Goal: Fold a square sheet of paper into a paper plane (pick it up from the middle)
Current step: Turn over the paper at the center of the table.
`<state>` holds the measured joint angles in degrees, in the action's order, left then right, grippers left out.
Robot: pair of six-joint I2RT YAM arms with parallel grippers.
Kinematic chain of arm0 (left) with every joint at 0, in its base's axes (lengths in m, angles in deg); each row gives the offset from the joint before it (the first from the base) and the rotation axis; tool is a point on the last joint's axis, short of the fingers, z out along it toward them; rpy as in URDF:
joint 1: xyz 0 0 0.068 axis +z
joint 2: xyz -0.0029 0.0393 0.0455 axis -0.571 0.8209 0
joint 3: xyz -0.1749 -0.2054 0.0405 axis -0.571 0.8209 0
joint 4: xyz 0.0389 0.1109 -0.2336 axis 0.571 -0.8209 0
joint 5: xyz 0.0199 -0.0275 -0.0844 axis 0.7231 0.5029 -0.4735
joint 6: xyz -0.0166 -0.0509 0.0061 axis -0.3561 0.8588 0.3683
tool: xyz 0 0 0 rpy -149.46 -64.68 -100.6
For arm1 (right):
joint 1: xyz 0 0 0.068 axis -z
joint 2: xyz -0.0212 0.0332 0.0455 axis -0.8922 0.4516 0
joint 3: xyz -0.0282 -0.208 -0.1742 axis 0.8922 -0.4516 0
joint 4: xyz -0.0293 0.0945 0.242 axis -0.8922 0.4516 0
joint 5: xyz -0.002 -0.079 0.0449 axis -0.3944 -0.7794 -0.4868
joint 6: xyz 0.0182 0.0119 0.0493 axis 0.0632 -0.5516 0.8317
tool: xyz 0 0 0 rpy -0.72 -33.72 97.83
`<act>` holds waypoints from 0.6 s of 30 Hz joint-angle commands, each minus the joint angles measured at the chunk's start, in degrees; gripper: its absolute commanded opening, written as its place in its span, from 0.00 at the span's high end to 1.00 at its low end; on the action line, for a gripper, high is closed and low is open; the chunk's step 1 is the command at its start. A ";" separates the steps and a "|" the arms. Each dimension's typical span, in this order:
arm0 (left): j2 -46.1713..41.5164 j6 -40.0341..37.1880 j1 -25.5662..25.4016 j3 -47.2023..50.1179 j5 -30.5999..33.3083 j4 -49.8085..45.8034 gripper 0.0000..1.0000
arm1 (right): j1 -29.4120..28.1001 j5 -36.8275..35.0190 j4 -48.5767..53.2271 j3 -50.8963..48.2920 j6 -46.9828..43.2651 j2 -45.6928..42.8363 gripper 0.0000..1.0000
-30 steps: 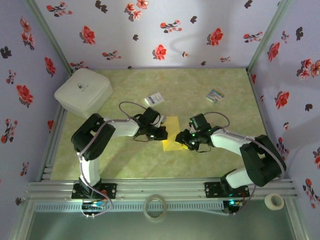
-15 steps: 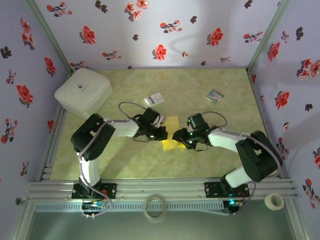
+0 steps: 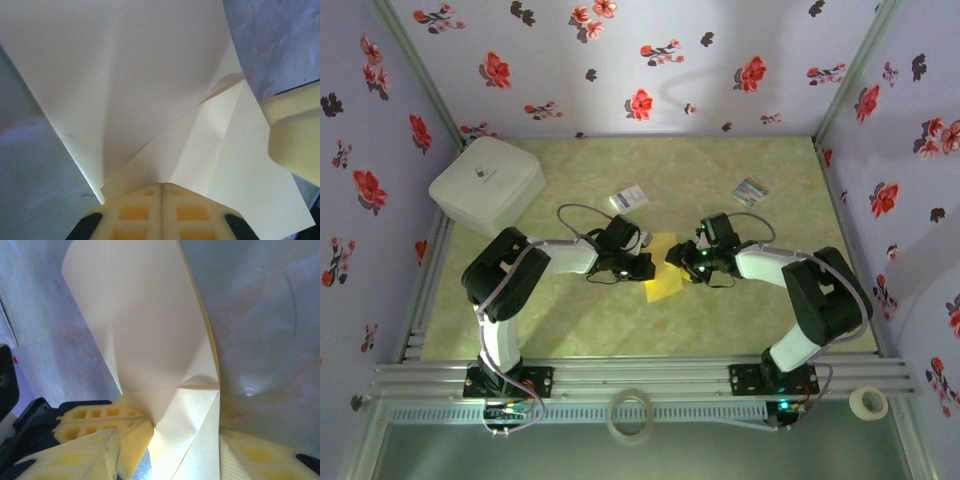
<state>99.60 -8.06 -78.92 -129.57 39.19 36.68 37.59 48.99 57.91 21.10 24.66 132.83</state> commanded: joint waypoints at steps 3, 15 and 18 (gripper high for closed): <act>-0.83 0.55 -0.47 1.36 0.77 -2.80 0.97 | 1.50 2.64 -3.47 0.07 -0.66 1.56 0.54; -1.77 0.75 -0.46 1.27 0.53 -2.54 0.97 | 2.95 3.87 -7.27 -1.32 -1.23 4.09 0.68; -1.81 0.76 -0.46 1.18 0.49 -2.54 0.97 | 3.31 4.49 -8.51 -1.93 -1.36 4.71 0.72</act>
<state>99.23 -7.82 -78.96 -129.24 39.19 36.59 40.20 52.09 51.28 20.33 24.37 136.52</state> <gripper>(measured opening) 0.046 0.288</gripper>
